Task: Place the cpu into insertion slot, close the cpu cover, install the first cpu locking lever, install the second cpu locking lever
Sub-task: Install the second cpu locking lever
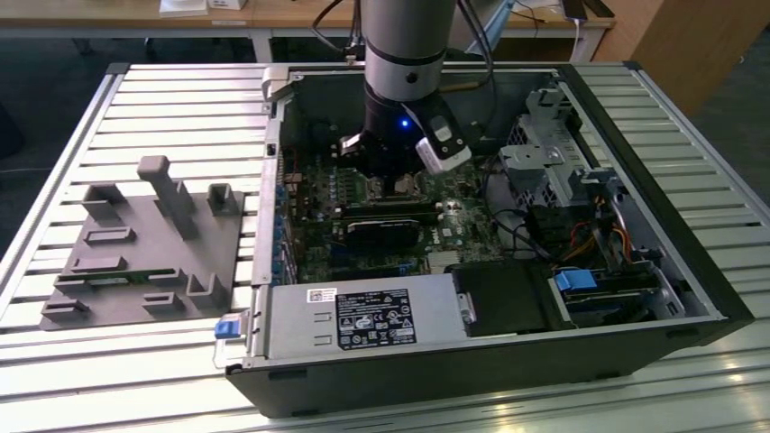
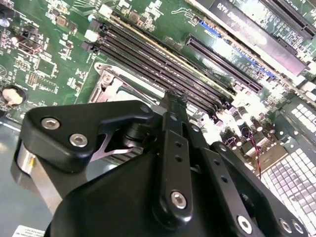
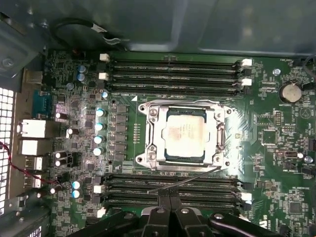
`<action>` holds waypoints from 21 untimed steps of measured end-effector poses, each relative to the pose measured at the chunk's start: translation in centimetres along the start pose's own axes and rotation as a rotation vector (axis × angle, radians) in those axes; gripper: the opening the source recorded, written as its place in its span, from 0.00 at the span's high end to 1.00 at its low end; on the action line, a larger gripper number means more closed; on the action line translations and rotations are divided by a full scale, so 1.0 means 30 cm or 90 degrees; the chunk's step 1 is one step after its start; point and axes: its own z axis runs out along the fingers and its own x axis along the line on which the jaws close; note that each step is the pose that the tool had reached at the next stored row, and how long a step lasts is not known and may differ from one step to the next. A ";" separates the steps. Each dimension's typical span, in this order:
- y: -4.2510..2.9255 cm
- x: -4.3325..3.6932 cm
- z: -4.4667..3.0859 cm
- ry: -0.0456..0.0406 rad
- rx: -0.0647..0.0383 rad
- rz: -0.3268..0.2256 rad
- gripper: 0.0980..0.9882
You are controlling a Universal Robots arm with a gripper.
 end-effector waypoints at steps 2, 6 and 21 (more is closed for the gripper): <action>0.000 0.006 0.008 0.0000 0.000 0.000 0.99; -0.002 0.010 0.028 0.0002 0.000 0.000 0.99; -0.013 0.034 0.050 -0.0007 -0.035 0.000 0.99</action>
